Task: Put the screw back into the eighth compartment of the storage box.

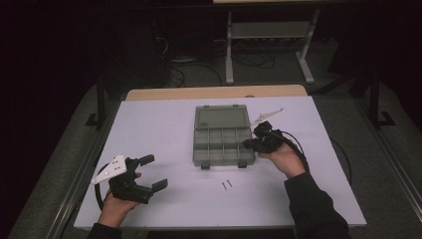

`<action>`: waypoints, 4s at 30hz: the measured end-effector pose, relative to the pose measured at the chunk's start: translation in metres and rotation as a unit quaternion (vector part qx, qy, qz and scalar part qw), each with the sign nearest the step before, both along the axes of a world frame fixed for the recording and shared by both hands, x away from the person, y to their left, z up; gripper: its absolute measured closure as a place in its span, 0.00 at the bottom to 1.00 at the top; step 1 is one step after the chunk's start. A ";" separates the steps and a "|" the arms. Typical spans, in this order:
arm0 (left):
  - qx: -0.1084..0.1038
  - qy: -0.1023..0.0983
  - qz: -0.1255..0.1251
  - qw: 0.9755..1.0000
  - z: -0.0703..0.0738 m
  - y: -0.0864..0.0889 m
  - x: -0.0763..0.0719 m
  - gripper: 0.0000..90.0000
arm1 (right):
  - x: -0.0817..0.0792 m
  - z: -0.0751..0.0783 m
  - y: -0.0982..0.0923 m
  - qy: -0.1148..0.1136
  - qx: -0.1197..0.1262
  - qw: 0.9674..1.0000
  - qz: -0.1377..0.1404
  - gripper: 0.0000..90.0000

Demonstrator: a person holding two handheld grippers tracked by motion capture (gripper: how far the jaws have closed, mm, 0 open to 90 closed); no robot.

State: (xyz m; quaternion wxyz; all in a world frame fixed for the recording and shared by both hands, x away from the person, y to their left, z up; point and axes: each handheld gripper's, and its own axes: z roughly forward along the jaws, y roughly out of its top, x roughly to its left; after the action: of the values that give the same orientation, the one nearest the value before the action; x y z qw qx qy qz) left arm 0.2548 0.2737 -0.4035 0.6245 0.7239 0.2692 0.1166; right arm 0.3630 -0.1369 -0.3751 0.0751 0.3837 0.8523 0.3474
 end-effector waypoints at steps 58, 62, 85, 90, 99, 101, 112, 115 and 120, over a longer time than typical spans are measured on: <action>-0.005 0.006 0.002 1.000 0.000 0.000 -0.001 0.00 | -0.048 0.001 0.020 -0.038 0.039 0.998 0.027 0.07; -0.004 0.005 0.002 1.000 0.000 0.000 -0.002 0.00 | -0.055 -0.002 0.028 -0.036 0.035 0.998 0.041 0.07; -0.003 0.002 0.001 1.000 0.001 0.001 -0.002 0.00 | -0.066 -0.034 0.048 0.004 -0.011 0.997 0.076 0.46; -0.003 0.004 0.002 1.000 0.001 0.001 -0.002 0.00 | -0.065 -0.040 0.049 0.015 -0.023 0.996 0.081 0.64; -0.004 0.004 0.002 1.000 0.000 0.002 -0.002 0.00 | -0.062 -0.049 0.052 0.029 -0.040 0.995 0.088 0.75; -0.004 0.004 0.002 1.000 0.000 0.001 -0.002 0.00 | -0.062 -0.051 0.052 0.038 -0.042 0.995 0.085 0.78; -0.003 0.005 0.001 1.000 0.001 0.001 -0.002 0.00 | -0.061 -0.055 0.054 0.044 -0.051 0.993 0.094 0.83; -0.002 0.004 0.000 1.000 0.001 0.001 -0.002 0.00 | -0.061 -0.056 0.055 0.046 -0.054 0.993 0.095 0.84; -0.003 0.004 0.001 1.000 0.001 0.001 -0.002 0.00 | -0.062 -0.057 0.056 0.046 -0.061 0.992 0.097 0.85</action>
State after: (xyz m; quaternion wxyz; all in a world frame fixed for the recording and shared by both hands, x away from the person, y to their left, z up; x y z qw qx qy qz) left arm 0.2528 0.2749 -0.4028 0.6254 0.7221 0.2731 0.1137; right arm 0.3015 -0.0810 -0.4322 0.0252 0.3090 0.9078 0.2824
